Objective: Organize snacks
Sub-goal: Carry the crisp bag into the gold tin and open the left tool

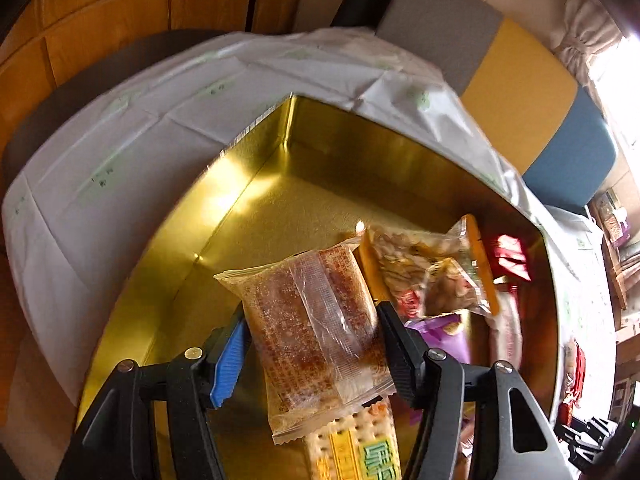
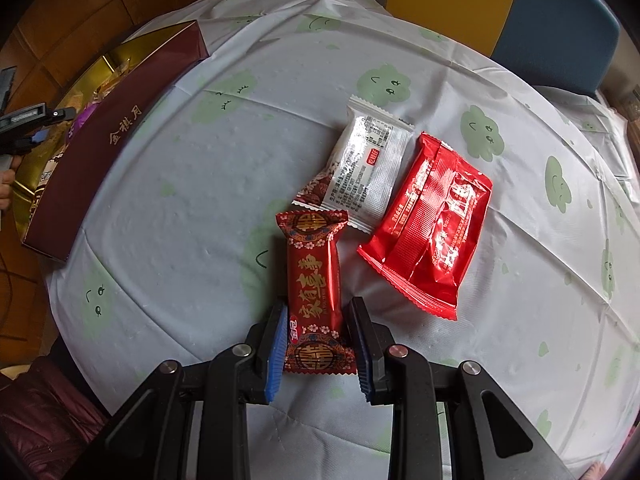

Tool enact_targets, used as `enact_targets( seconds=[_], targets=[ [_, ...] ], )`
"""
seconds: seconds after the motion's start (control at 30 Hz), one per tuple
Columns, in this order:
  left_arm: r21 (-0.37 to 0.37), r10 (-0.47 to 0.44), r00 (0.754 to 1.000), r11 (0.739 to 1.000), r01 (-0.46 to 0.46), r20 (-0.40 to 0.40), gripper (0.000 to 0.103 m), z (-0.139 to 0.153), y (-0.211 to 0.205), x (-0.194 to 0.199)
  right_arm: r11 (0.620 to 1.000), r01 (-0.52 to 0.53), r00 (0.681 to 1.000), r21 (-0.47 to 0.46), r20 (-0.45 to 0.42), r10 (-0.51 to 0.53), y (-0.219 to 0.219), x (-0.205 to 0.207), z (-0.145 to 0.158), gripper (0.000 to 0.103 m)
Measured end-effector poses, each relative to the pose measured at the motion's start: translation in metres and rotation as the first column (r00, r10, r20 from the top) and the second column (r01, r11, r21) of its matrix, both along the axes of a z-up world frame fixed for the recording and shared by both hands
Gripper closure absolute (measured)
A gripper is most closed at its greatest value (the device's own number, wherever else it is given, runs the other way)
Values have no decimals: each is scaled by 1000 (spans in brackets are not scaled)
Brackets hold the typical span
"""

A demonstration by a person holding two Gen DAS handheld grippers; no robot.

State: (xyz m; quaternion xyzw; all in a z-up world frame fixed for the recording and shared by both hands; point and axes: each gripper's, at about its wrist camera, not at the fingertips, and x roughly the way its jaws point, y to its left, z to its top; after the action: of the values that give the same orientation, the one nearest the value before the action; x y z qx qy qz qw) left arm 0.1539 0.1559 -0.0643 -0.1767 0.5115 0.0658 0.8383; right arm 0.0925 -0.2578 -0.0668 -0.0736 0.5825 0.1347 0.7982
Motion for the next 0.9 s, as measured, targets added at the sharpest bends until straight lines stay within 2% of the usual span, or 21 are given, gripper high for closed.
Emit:
enact_targets(
  seconds=[0.07,0.17,0.27,0.47,0.6,0.9],
  targets=[
    [-33,-5,1000,999,4,-13,40,-2,2,-1,1000,0,1000,-1,0,0,0,0,0,73],
    [-3,12,1000,1000,-12,16,31,5,5,-4,1000,-2,1000,-3,1,2,-1,2,-1,73],
    [3,32,999,999,-32,42,31,16,8,-11,1000,-5,1000,-7,4,5,-1,2,0,73],
    [140,-19,993,990,2,120,31,41,-15,-42,999,-18,1000,-27,15,19,1,1,0,73],
    [208,-42,989,978,12,142,31,49,-34,-64,999,-26,999,-39,22,27,4,-1,1,73],
    [244,-51,985,970,10,164,31,51,-56,-92,998,-34,999,-47,32,36,3,-2,2,73]
  ],
)
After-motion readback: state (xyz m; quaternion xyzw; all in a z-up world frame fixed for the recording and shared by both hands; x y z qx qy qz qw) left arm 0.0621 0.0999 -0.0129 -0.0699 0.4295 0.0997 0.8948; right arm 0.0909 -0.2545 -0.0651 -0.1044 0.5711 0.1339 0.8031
